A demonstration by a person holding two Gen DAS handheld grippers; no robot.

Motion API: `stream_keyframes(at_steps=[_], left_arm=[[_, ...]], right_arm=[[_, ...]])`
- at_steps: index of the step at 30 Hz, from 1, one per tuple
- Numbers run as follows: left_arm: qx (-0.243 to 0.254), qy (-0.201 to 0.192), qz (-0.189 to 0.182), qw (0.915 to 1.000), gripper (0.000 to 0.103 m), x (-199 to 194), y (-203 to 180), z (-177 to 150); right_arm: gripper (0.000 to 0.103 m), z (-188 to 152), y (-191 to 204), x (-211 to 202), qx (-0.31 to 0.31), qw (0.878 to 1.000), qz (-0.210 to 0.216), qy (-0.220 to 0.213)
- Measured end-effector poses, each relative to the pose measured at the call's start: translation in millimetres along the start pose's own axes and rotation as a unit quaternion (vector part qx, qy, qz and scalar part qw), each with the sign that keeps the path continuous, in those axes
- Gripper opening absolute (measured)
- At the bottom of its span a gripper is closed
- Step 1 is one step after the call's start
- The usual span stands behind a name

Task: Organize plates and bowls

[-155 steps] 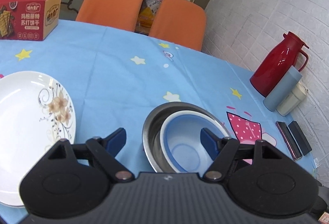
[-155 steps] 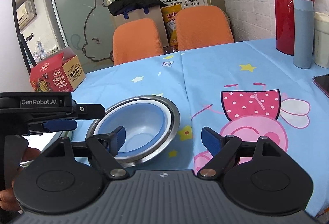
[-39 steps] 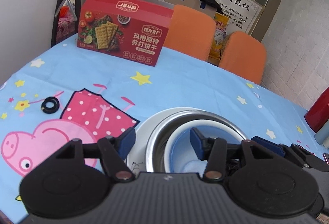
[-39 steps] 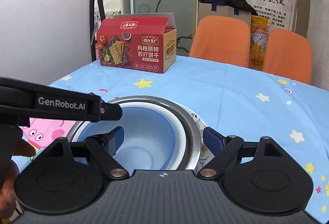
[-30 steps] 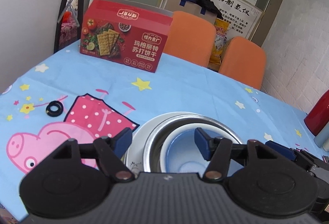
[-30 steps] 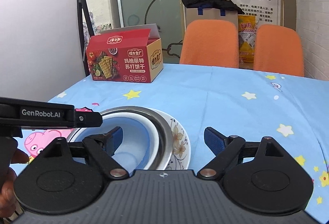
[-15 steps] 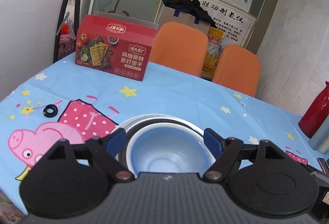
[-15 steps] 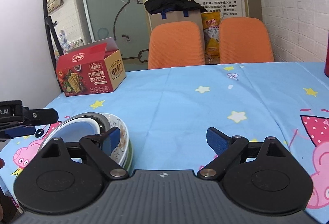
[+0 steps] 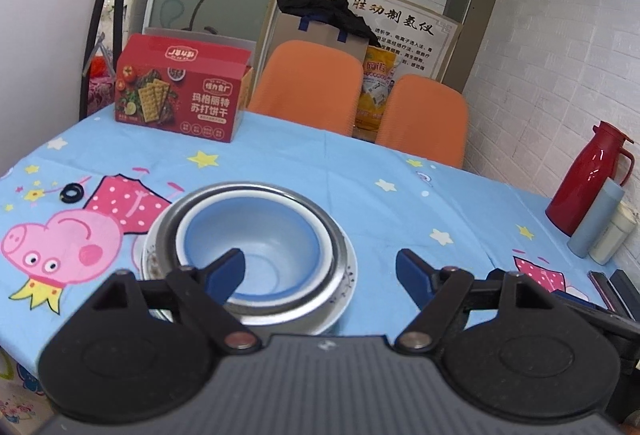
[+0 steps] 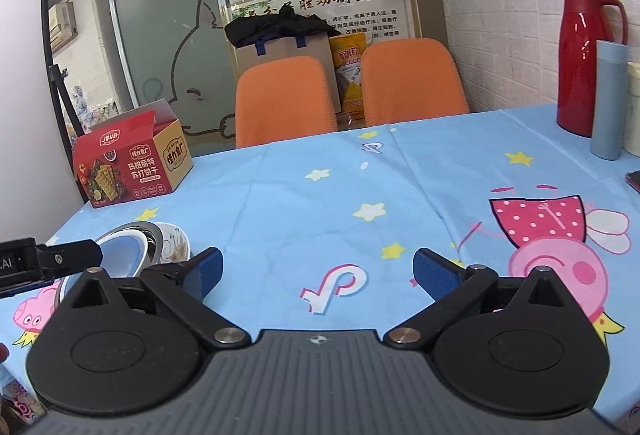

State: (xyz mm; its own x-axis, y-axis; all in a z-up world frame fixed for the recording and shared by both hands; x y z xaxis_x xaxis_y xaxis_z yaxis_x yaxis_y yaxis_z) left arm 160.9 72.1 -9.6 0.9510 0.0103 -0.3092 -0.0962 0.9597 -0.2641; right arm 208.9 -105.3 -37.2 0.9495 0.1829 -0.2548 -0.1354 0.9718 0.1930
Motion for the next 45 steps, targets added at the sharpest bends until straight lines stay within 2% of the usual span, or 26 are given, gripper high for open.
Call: stream_keyframes(at_steps=[6,14,21,26,35,40,45], left_arm=[[0.011,0.005,0.001,0.9999,0.078,-21.7,-4.6,-22.8],[0.026,0.011,0.008,0.9996,0.078,-39.9,-9.9,-47.0],[0.056,0.006,0.008,0.9984,0.079,-56.4,-20.1,-64.9],[0.067,0.01,0.016,0.9976,0.079,-65.2,-19.7,-79.3],[0.082,0.003,0.059,0.9948,0.08,-81.6,-3.5,-91.0],[0.111,0.001,0.086,0.9902,0.08,-83.9,1.9,-93.7],[0.113,0.003,0.067,0.9913,0.08,-83.3,-1.9,-92.3]], right_arm=[[0.103,-11.2,-10.4,-21.6,0.002,1.0,-0.021,-0.002],[0.103,-30.5,-13.9,-47.3,-0.01,1.0,-0.026,0.004],[0.103,-33.8,-12.4,-75.3,-0.017,0.999,-0.028,-0.018],[0.103,-41.6,-11.5,-86.0,-0.026,0.999,-0.03,-0.018],[0.103,-50.8,-5.5,-105.0,-0.034,0.999,-0.02,-0.03],[0.103,-61.1,-2.0,-104.4,-0.039,0.999,-0.012,-0.02],[0.103,-67.2,3.3,-102.8,-0.049,0.999,-0.003,-0.009]])
Point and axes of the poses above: each gripper's, at about its wrist camera, not at the fingertips, and x roughly the way its jaws point, y to its left, z to its top, the point moved 8 cm from there along x, roughly the way its jaws point, and after that the axes turned 11 degrees about -y, right-handed, at the moved point
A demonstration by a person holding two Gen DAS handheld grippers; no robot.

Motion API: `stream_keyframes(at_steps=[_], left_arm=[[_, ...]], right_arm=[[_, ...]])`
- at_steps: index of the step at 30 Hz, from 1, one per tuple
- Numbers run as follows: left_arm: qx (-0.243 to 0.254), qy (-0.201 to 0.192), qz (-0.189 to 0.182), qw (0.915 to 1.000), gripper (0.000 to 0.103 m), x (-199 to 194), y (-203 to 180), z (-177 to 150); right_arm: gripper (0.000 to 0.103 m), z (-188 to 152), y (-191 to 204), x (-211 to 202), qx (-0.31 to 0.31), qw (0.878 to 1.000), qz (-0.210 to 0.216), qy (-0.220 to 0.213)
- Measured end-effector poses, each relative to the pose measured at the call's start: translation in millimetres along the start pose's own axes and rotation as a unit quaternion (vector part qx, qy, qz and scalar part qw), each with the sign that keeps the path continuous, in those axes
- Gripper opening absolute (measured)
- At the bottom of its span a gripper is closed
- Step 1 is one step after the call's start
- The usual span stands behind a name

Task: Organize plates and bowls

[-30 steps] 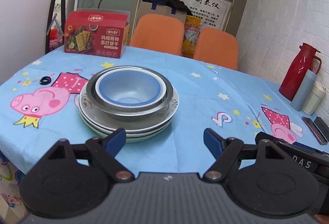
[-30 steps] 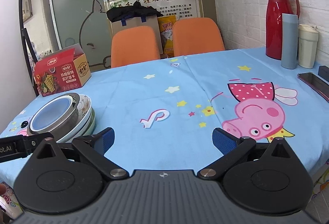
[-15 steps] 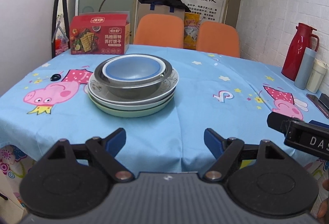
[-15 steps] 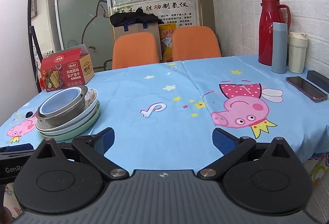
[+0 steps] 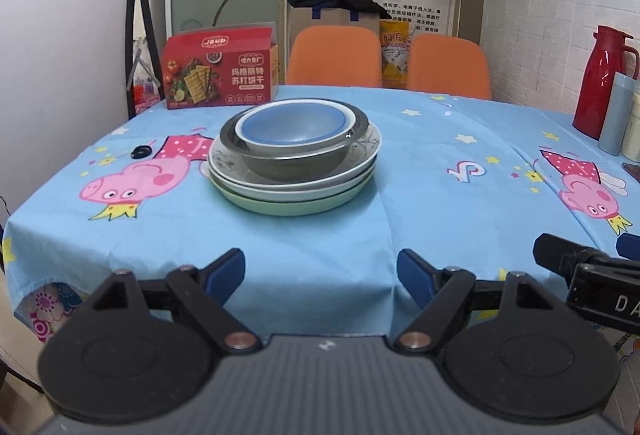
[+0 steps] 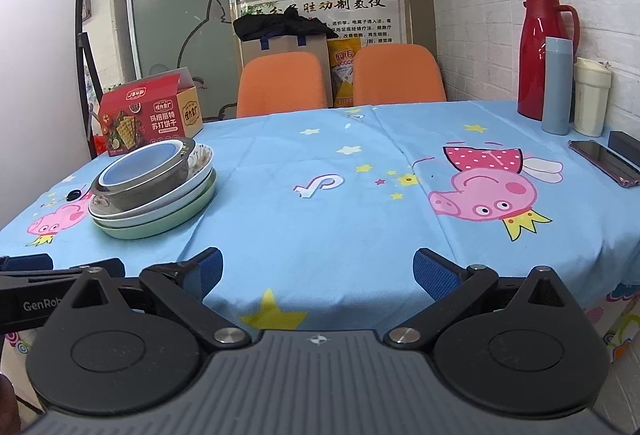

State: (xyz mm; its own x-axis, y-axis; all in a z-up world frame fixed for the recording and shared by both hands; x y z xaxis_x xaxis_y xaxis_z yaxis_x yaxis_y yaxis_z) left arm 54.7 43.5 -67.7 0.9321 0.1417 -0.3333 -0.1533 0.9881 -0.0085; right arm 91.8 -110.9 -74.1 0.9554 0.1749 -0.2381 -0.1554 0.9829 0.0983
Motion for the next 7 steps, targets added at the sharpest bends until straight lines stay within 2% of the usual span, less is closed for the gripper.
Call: stream_keyframes(at_steps=[7], left_arm=[[0.013,-0.023,-0.015,0.9995,0.08,-9.2,-7.7,4.7]], right_arm=[[0.103,0.4,-0.9,-1.8,-0.001,1.0,-0.002,-0.002]])
Point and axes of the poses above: each gripper's, at about its wrist camera, not at the fingertips, and x roughly the way its jaws point, y to its left, z to its top, the point moved 8 cm from there along x, roughly the way its jaws point, and after that the axes turned 11 degrees about -y, right-handed, at the moved point
